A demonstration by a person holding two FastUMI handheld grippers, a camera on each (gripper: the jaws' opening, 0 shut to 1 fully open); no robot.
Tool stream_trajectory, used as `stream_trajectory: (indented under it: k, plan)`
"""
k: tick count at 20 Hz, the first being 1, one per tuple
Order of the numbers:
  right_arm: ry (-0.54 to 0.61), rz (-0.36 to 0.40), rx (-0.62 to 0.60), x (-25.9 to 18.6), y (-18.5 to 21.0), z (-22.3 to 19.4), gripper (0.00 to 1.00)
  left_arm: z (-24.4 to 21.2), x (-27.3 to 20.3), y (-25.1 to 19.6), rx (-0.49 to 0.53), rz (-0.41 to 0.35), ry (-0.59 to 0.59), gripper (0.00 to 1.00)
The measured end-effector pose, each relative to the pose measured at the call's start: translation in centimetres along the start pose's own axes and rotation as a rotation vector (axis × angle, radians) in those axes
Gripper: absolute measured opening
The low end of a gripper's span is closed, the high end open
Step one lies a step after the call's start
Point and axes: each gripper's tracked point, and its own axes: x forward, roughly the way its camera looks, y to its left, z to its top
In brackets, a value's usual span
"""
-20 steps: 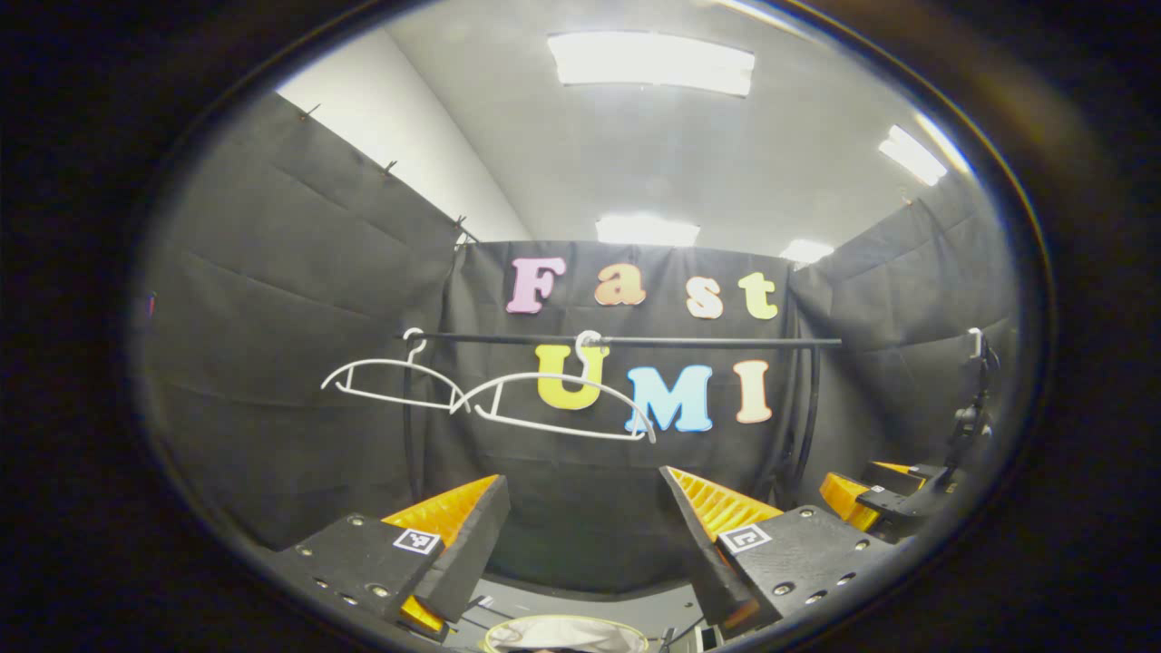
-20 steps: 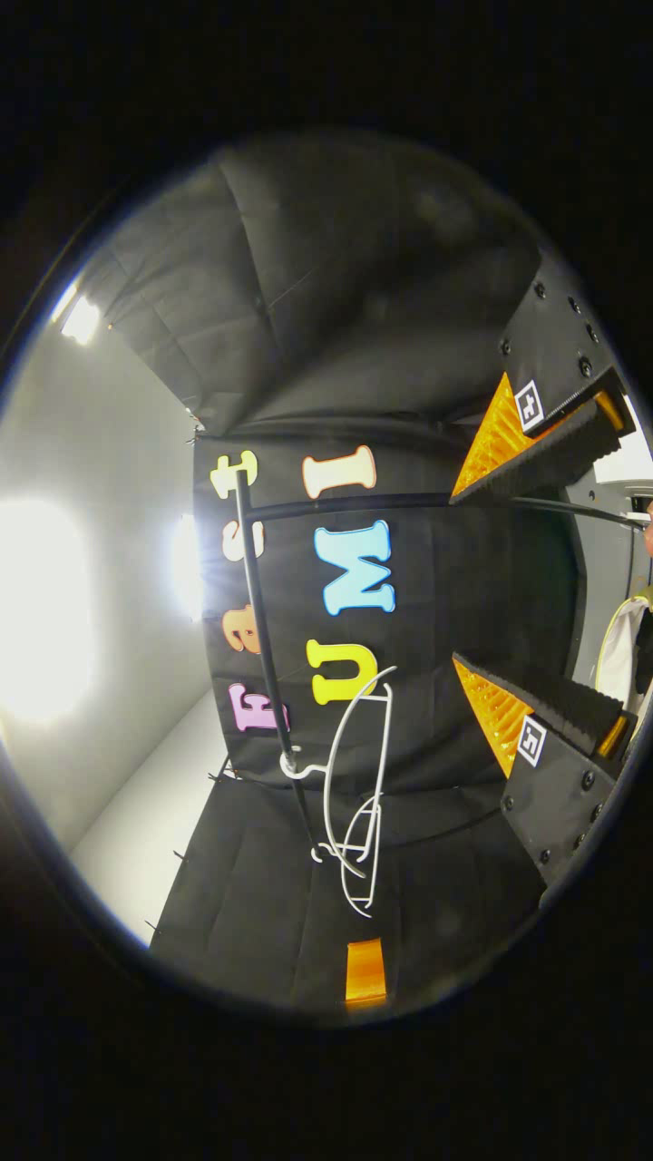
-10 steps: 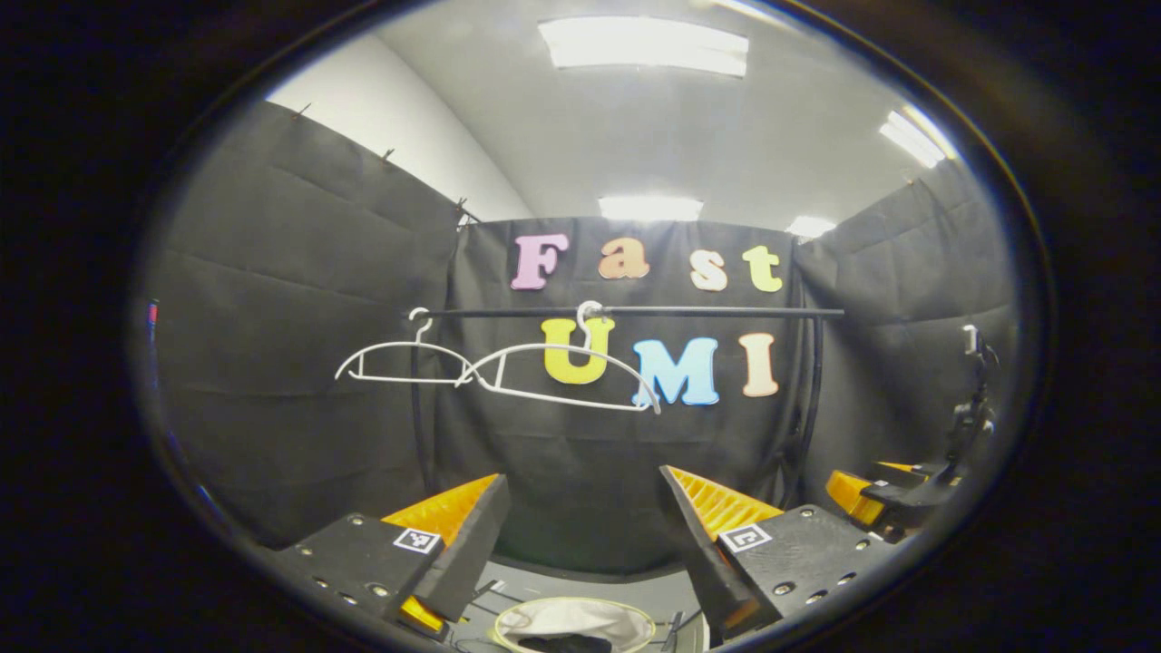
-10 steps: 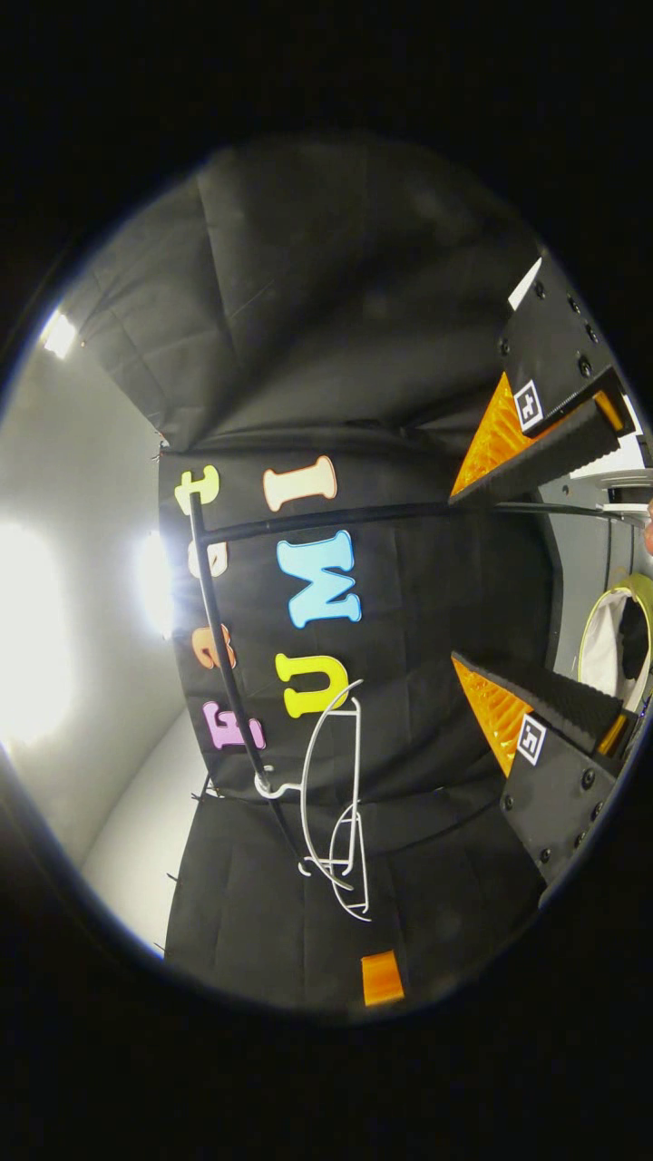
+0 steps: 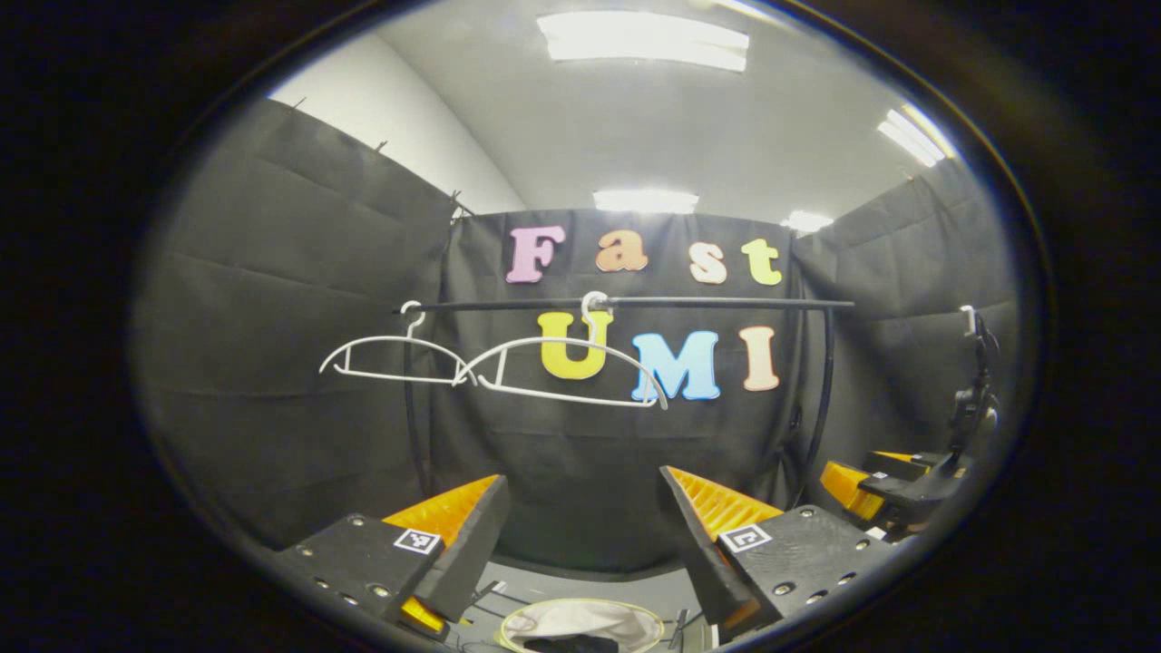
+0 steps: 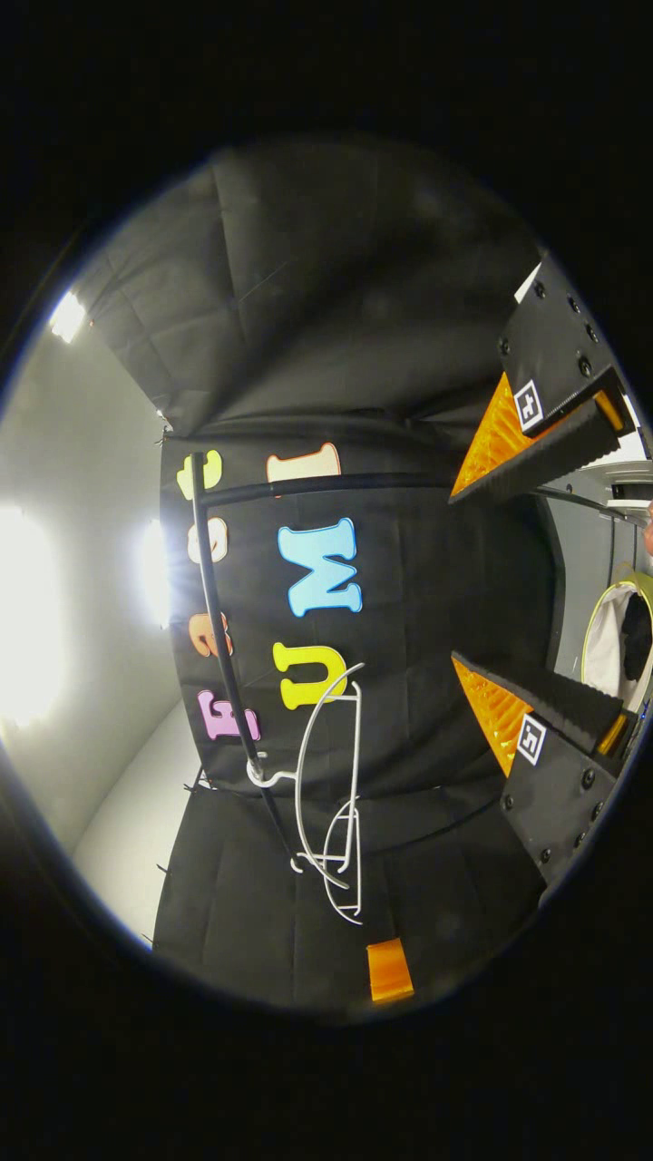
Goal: Grasp the clothes on the hanger with both hands and then place them into the laundry hamper below.
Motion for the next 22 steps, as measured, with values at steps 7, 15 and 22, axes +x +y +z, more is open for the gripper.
stream_trajectory:
  k: [7, 15, 22]
  plan:
    - [0.036, 0.009, 0.01, 0.2, 1.0, -1.4, 0.97, -1.1, 0.4, 0.6, 0.013, -0.017, 0.01, 0.94]
    - [0.065, 0.001, -0.019, 0.8, 1.7, -2.7, 0.97, -2.2, 0.3, 2.0, 0.023, 0.004, 0.031, 0.94]
    - [0.072, 0.005, -0.023, 0.7, 2.9, -3.3, 0.97, -2.8, 0.4, 3.4, 0.029, 0.007, 0.036, 0.94]
